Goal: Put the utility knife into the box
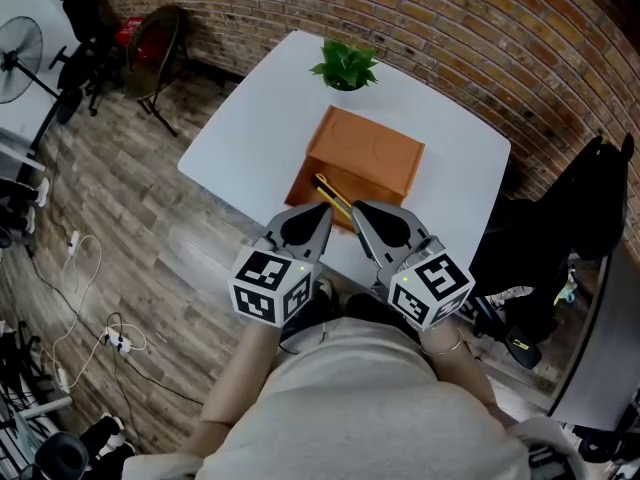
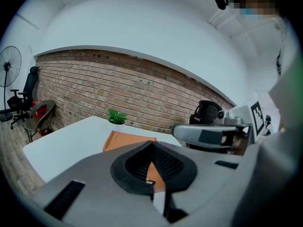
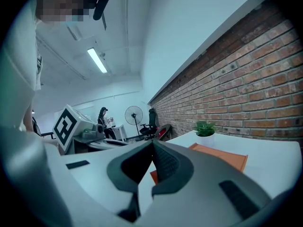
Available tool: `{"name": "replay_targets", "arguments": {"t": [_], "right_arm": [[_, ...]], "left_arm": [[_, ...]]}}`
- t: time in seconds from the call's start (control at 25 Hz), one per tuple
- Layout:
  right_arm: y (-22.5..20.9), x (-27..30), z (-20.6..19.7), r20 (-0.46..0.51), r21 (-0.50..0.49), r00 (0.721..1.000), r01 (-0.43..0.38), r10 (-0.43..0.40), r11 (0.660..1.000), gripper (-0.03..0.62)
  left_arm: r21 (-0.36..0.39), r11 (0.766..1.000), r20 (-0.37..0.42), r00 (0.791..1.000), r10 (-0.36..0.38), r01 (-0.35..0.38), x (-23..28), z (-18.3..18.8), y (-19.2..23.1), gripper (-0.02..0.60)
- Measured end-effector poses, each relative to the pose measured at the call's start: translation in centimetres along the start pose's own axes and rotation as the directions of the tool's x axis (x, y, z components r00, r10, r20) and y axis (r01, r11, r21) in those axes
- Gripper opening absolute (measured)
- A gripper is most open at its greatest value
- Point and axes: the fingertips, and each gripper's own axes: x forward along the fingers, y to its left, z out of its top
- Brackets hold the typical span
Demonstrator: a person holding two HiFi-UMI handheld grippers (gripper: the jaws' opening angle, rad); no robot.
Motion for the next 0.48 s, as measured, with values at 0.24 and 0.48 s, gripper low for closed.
{"name": "replay_targets", "arguments": {"t": [0.24,0.48], "right_arm": [[-0.12,-0.09,-0.20,-0.008,-0.005,1.000,0.001,-0.001,1.000,-0.002],[0.30,0.08,-0.78,-0.027,-0.005,1.000,-0.010,0.010,1.000,-0.002]], "left_arm": [[0.007,1.000,0.004,1.000,-0.007,0.007,0.17,0.07,-0.22,0.006],[0.007,1.000,-0.007,1.000,-0.011,0.011,0.10,-0.24,-0.23,0.006]]}}
